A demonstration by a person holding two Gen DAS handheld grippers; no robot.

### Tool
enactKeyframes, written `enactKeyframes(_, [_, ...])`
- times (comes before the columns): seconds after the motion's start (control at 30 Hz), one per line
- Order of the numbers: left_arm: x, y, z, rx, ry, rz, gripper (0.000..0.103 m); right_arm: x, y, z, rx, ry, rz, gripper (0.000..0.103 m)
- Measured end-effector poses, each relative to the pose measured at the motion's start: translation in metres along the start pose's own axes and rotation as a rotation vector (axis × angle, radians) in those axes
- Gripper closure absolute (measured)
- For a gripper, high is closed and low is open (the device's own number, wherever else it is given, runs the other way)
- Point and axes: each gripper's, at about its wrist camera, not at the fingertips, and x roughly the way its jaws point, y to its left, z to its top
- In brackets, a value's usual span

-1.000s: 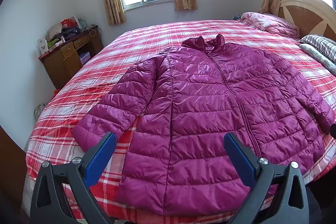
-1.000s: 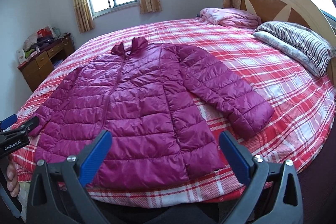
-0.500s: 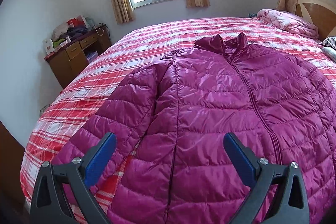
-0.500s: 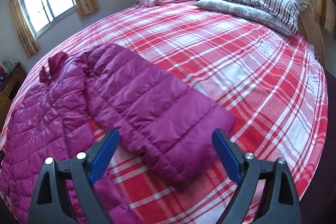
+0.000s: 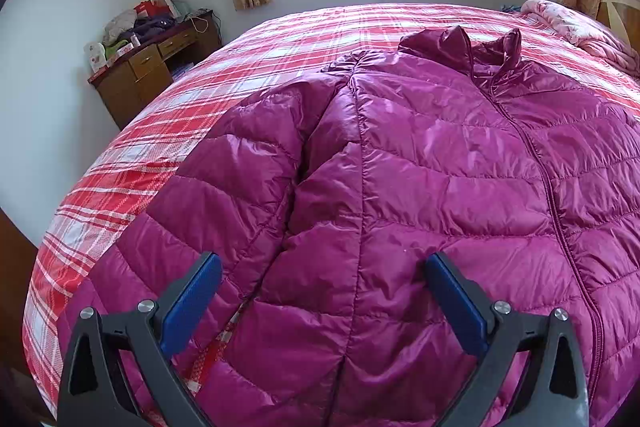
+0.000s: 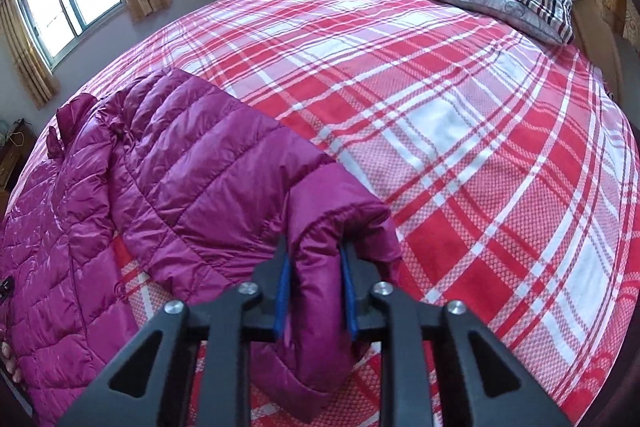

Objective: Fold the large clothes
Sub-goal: 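Grasp the jacket sleeve cuff nearest the right tool with the right tool, then lift the sleeve with the right tool and lay it across the jacket body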

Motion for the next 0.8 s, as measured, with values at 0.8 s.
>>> enactKeyframes(0.8, [-0.004, 0.063, 0.028, -0.125, -0.04, -0.014, 0.001, -0.098, 0.183, 0.135, -0.497, -0.577, -0.197, 0.092])
